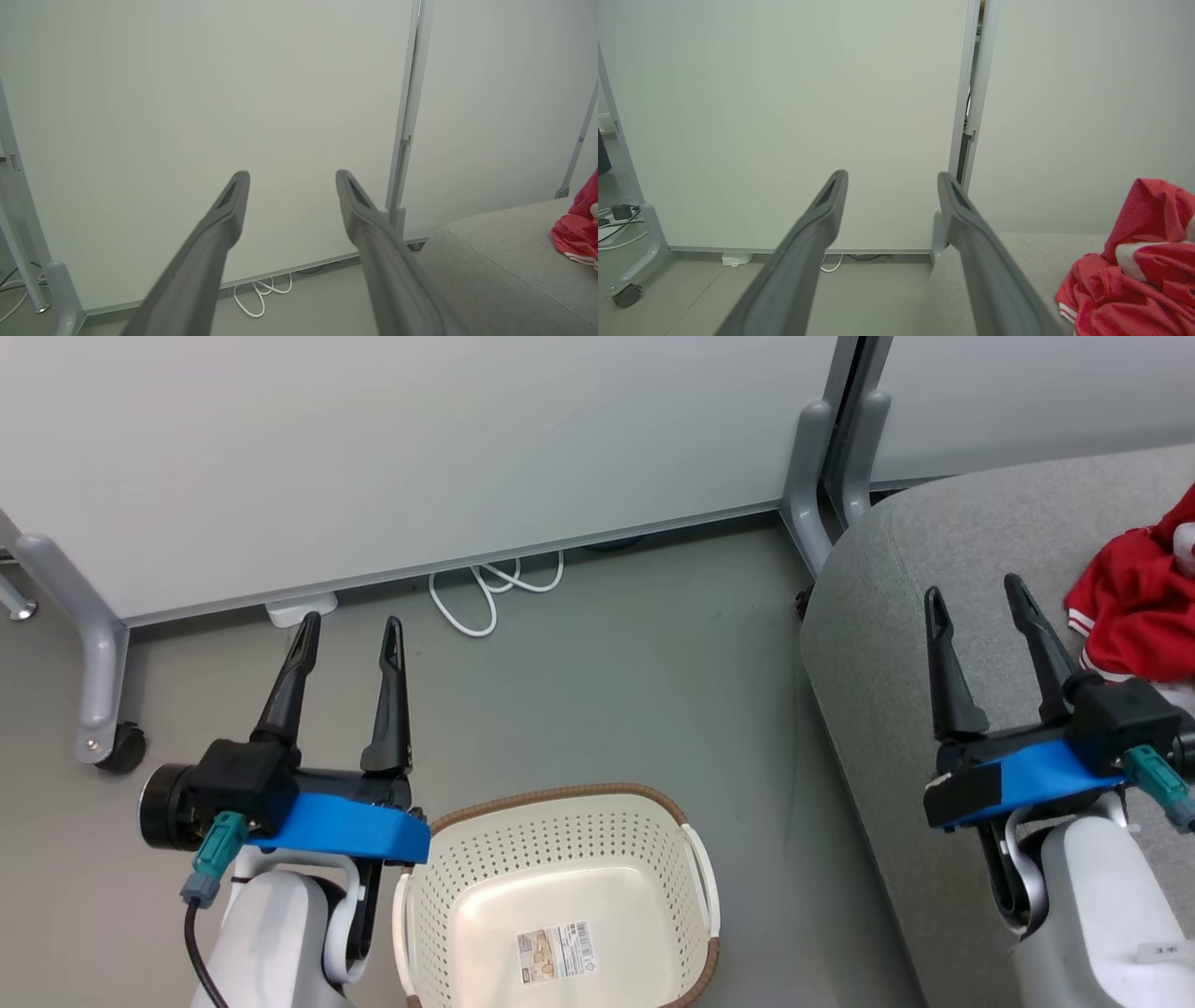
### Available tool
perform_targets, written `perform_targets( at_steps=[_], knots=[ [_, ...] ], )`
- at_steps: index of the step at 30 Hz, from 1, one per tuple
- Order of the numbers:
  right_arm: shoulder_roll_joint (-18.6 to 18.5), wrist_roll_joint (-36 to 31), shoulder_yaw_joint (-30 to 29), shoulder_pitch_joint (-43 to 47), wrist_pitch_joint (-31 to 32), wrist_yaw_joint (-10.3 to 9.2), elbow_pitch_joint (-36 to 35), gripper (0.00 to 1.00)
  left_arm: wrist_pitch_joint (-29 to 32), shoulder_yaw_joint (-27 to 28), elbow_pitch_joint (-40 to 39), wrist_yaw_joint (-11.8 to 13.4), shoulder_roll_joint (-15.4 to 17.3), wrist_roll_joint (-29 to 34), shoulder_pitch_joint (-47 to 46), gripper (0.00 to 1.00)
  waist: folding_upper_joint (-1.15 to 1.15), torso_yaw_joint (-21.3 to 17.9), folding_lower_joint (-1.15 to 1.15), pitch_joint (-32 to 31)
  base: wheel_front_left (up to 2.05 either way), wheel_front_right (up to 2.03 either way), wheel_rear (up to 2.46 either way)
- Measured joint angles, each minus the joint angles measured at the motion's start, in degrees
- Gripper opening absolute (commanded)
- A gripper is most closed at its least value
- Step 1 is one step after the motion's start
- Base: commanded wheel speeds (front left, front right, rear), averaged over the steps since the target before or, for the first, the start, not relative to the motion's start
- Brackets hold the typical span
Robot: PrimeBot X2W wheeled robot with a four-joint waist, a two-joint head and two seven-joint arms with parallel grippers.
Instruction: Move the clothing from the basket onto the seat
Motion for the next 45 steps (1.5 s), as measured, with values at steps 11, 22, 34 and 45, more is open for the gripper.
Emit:
perform_targets(
  at_steps=[11, 22, 34, 45],
  knots=[
    [1.6, 1.0, 0.4, 7.9, 0.0, 0.0, 0.2, 1.0, 0.0, 6.7, -2.8, -1.6, -2.5, 3.0, 7.7, 1.0, 0.0, 1.7, 0.0, -4.8, 0.0, 0.0, 0.0],
    [2.4, 2.1, 0.4, 11.6, 0.0, 0.0, 0.0, 1.0, 0.0, 8.6, -4.2, -2.6, -3.0, 3.5, 12.2, 1.0, 0.0, 3.0, 0.0, -6.2, 0.0, 0.0, 0.0],
    [2.7, 4.1, 0.4, 14.6, 0.0, 0.0, 0.3, 1.0, 0.0, 8.1, -3.5, -2.8, -3.0, 2.6, 13.8, 1.0, 0.0, 4.0, 0.01, -7.2, 0.0, 0.0, 0.0],
    [2.7, 4.6, 0.5, 15.5, 0.0, 0.0, 1.3, 1.0, 0.0, 8.1, -1.2, -2.6, -3.0, 3.6, 14.6, 1.0, 0.0, 4.1, 0.01, -7.7, 0.0, 0.0, 0.0]
  ],
)
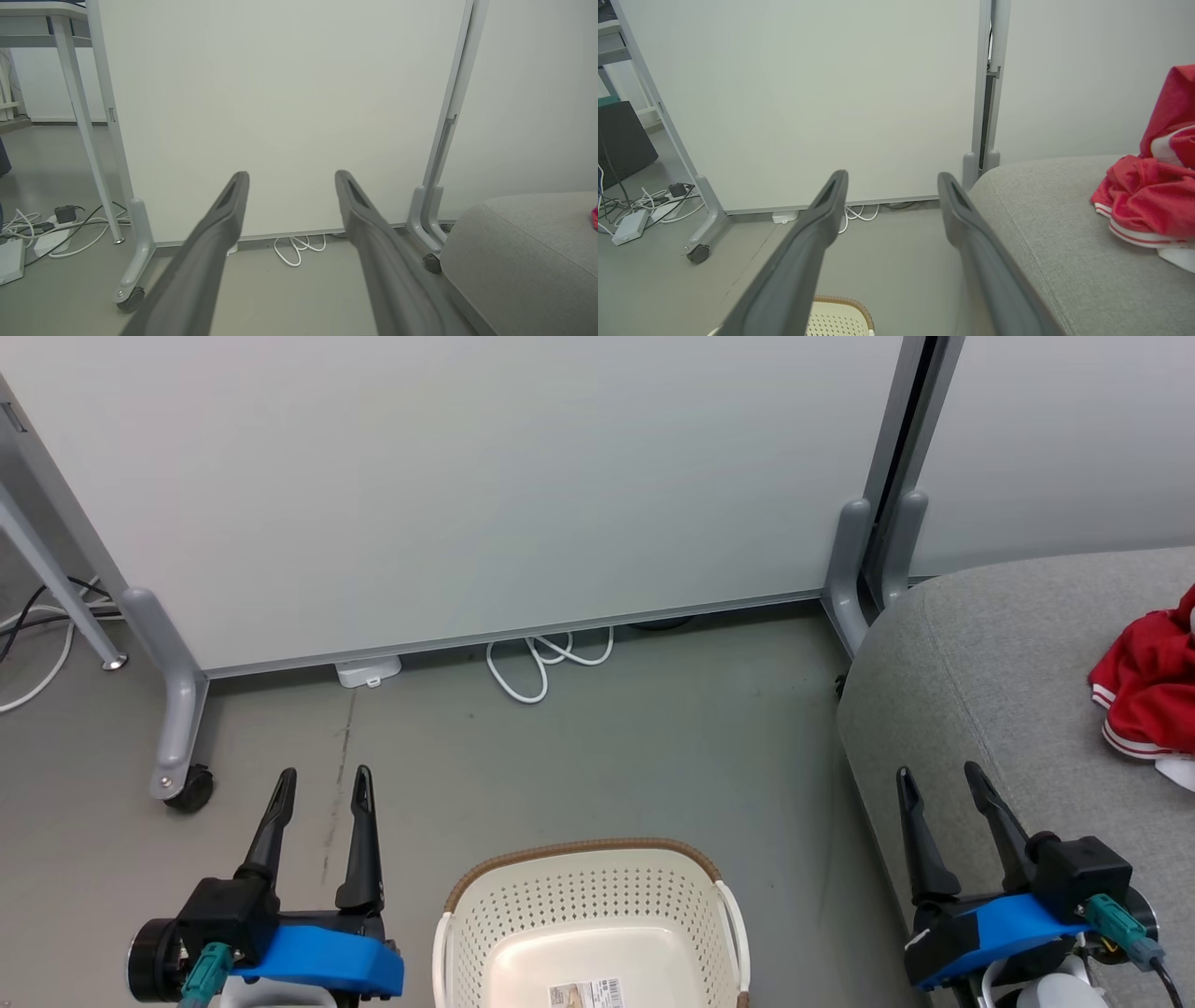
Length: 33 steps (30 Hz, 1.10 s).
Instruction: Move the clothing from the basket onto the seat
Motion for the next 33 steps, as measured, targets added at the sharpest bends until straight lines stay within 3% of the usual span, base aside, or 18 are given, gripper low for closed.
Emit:
perform_targets(
  at_steps=[7, 8, 16, 33],
  knots=[
    [0.0, 0.3, 0.1, 0.0, 0.0, 0.0, 0.4, 1.0, 0.0, 0.0, 0.5, 0.2, 0.0, 0.1, 0.0, 1.0, 0.0, 0.2, 0.0, 0.1, 0.0, 0.0, 0.0],
    [0.0, 0.3, 0.2, 0.0, 0.0, 0.0, 0.4, 0.0, 0.0, -0.1, 0.5, 0.2, 0.0, 0.1, 0.0, 0.0, 0.0, 0.2, 0.0, 0.1, 0.0, 0.0, 0.0],
    [0.3, 0.7, 0.1, 1.9, 0.5, 0.0, 4.2, 0.0, 0.7, 0.0, 4.4, 0.1, -0.1, -0.8, 2.9, 0.0, 0.0, 0.2, 0.0, 0.1, 0.0, 0.0, 0.0],
    [0.3, 19.2, -0.9, 2.0, 5.0, 0.0, 2.5, 0.0, 5.2, 1.5, 4.0, 0.1, -0.1, -18.9, 2.5, 0.0, 0.0, 0.2, 0.0, 0.3, 0.0, 0.0, 0.0]
  ],
)
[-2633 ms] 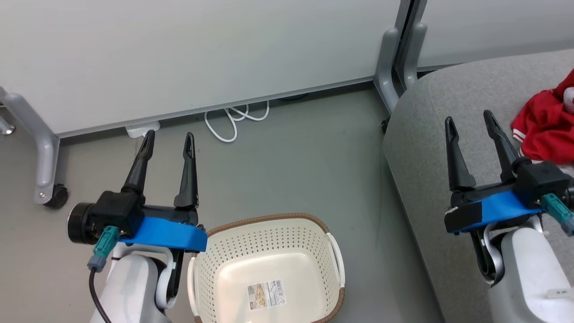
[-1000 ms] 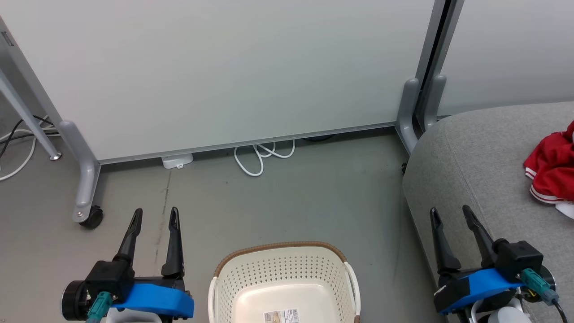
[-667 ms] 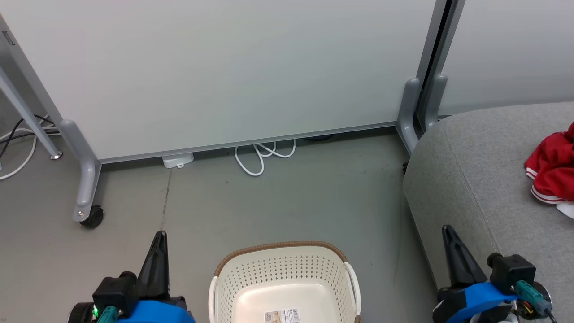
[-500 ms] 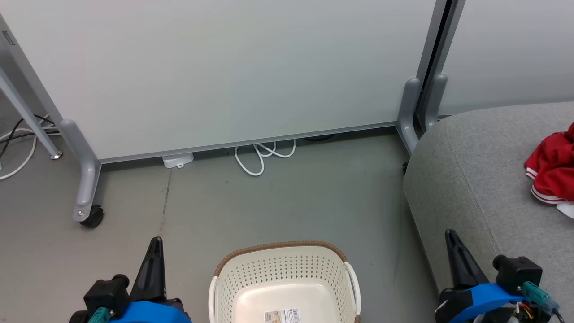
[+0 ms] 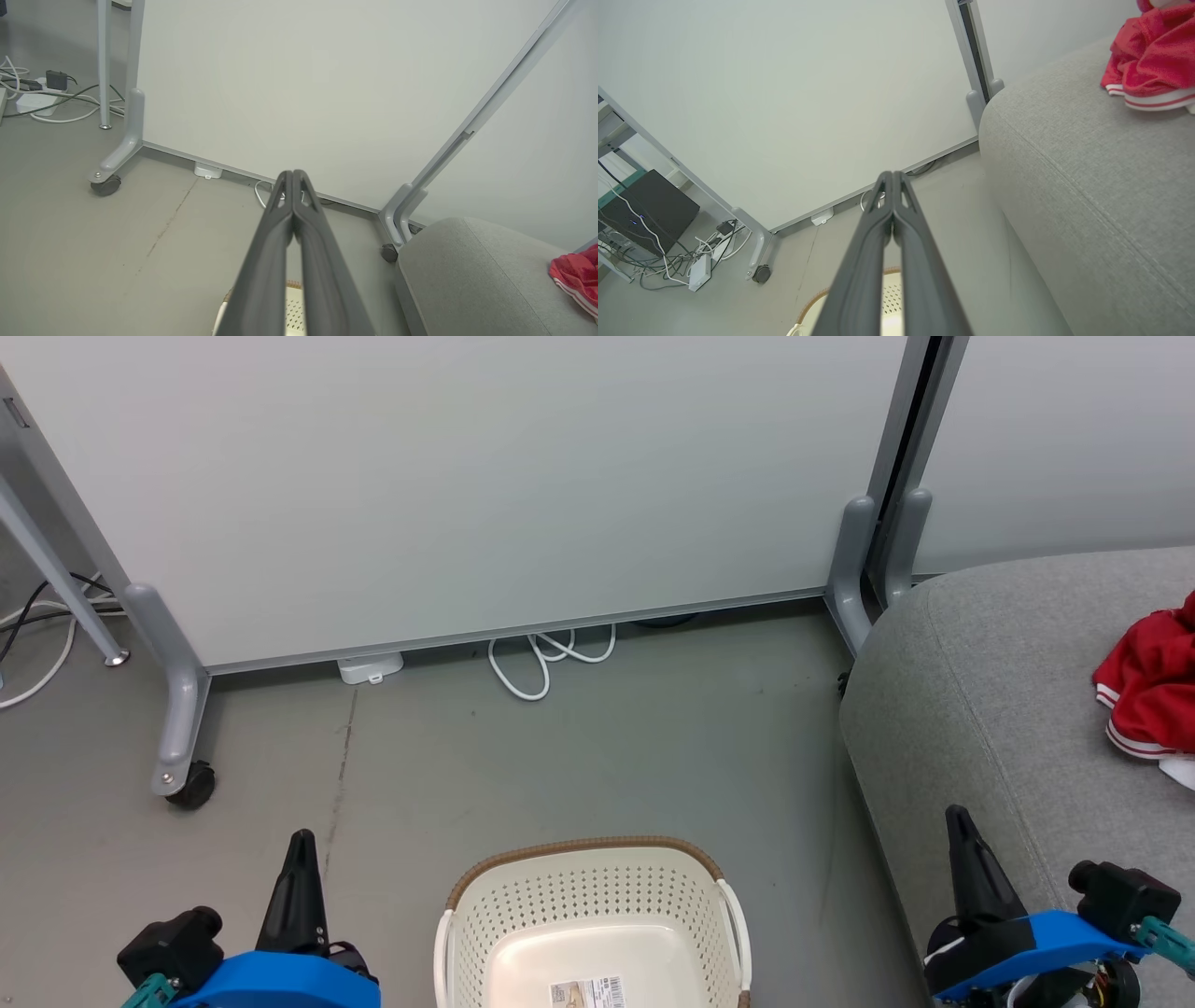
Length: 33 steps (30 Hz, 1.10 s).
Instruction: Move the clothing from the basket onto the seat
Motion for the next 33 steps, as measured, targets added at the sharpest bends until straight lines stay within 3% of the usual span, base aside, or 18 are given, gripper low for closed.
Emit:
perform_targets(
  at_steps=[33],
  knots=[
    [0.0, 27.5, -1.7, -0.1, 6.9, -0.01, -3.0, 0.0, 6.8, 2.8, -1.1, -0.1, 0.0, -27.0, -2.3, 0.0, 0.0, -0.1, 0.0, 0.3, 0.0, 0.0, 0.0]
  ],
)
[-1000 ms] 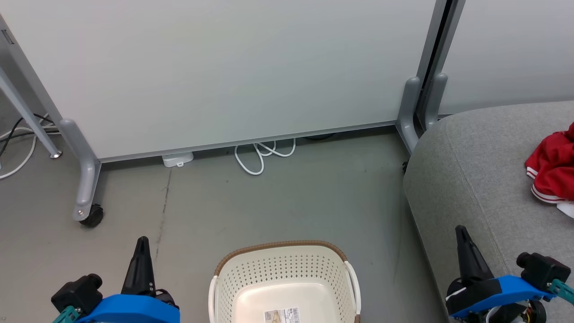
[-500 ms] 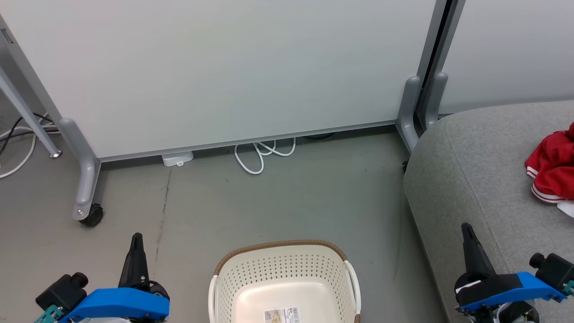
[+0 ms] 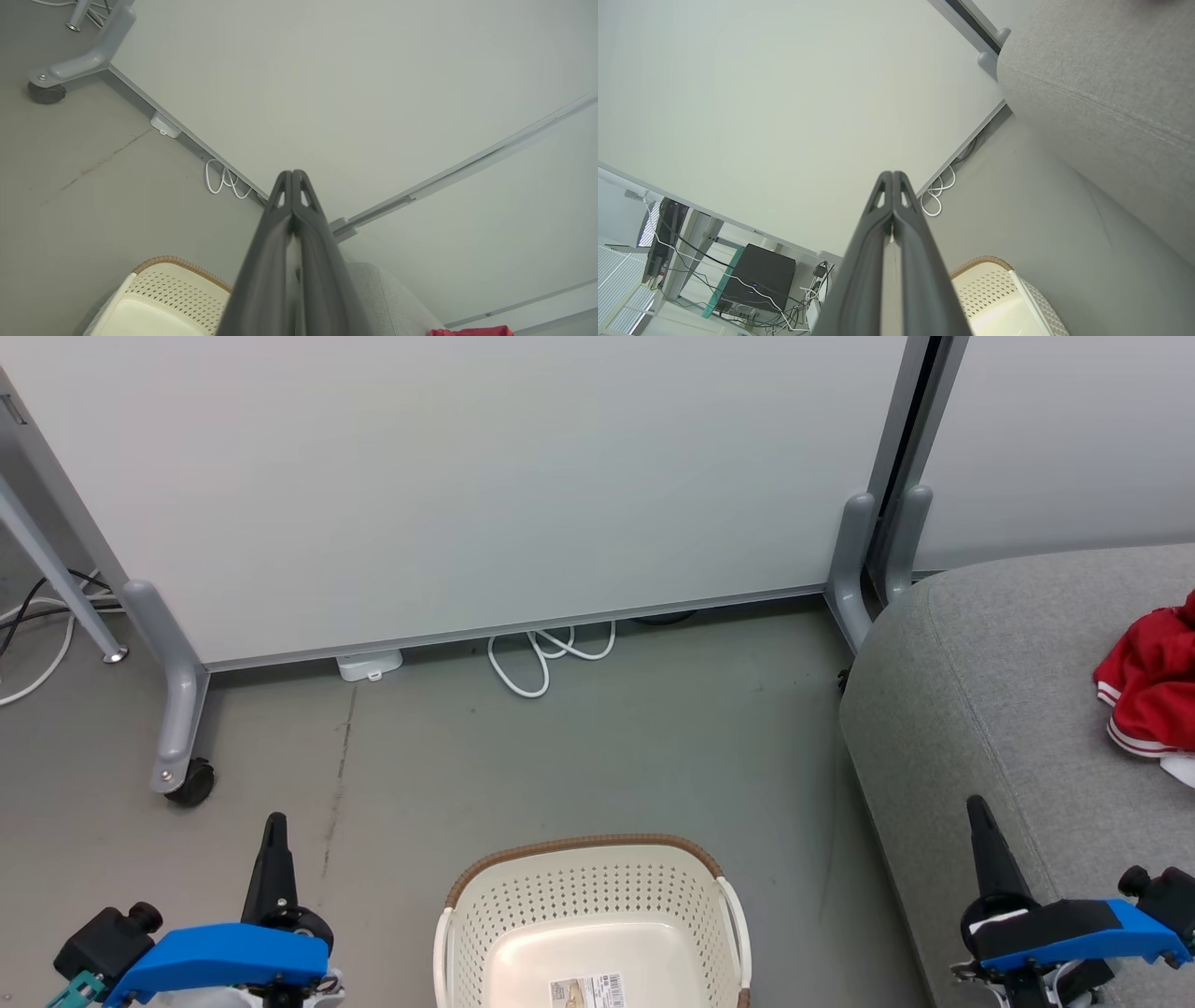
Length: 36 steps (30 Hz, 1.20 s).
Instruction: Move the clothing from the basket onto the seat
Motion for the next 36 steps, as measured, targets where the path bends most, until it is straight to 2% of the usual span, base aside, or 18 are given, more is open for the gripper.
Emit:
perform_targets(
  at_steps=[36],
  knots=[
    [0.0, 21.5, -1.3, -0.4, 5.3, 0.0, -2.3, 0.0, 5.3, 2.0, -0.9, -0.2, 0.0, -21.1, -1.9, 0.0, 0.0, -0.1, 0.0, 0.3, 0.0, 0.0, 0.0]
  ],
)
